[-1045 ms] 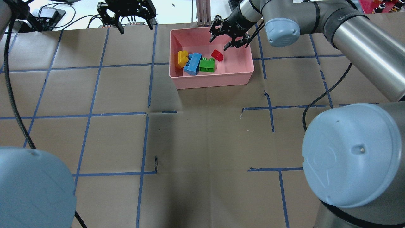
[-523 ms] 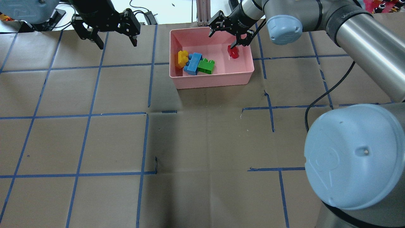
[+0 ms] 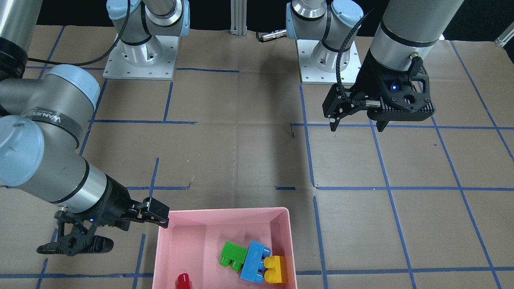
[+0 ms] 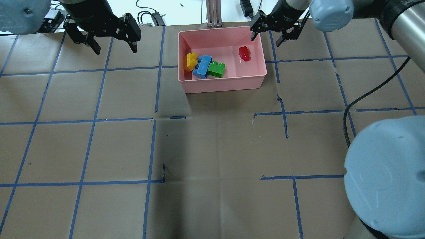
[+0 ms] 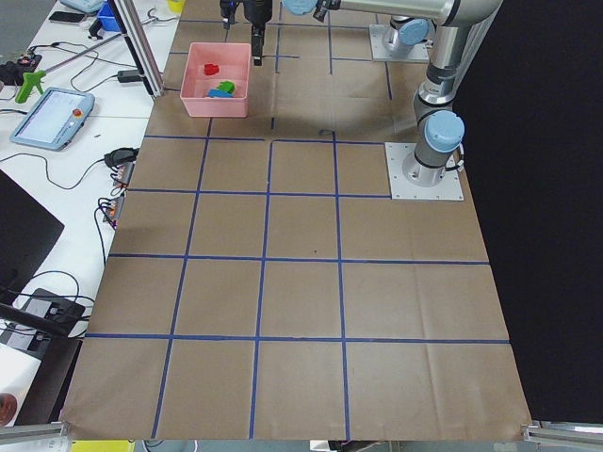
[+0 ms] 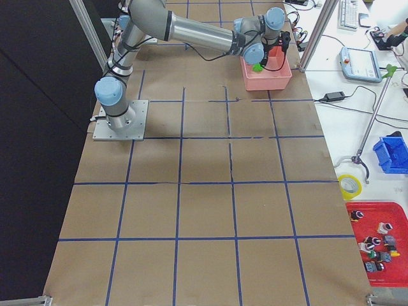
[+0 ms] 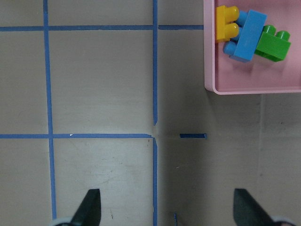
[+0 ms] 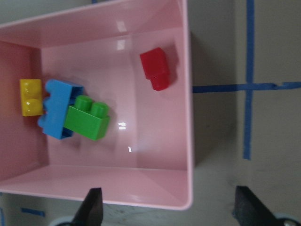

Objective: Put all blocks into box

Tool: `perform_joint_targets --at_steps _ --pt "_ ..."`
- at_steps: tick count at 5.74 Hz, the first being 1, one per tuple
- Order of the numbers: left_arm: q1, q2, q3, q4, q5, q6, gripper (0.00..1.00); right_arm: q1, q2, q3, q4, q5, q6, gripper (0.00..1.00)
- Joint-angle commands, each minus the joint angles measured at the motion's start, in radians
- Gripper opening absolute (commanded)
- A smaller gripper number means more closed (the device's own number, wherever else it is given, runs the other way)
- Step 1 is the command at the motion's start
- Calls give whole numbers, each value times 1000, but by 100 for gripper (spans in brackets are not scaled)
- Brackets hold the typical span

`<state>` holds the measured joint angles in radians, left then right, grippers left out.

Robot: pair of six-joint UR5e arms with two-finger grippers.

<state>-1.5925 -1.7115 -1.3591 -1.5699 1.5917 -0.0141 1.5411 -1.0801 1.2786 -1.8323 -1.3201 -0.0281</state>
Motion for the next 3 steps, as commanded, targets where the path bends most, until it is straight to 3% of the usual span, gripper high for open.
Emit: perform_joint_targets --at_steps 1,3 --pt "-1 35 -39 5 -9 5 100 -6 -91 10 184 -140 -91 100" --pt "0 56 -77 14 -6 37 100 7 -273 78 322 -154 -79 100"
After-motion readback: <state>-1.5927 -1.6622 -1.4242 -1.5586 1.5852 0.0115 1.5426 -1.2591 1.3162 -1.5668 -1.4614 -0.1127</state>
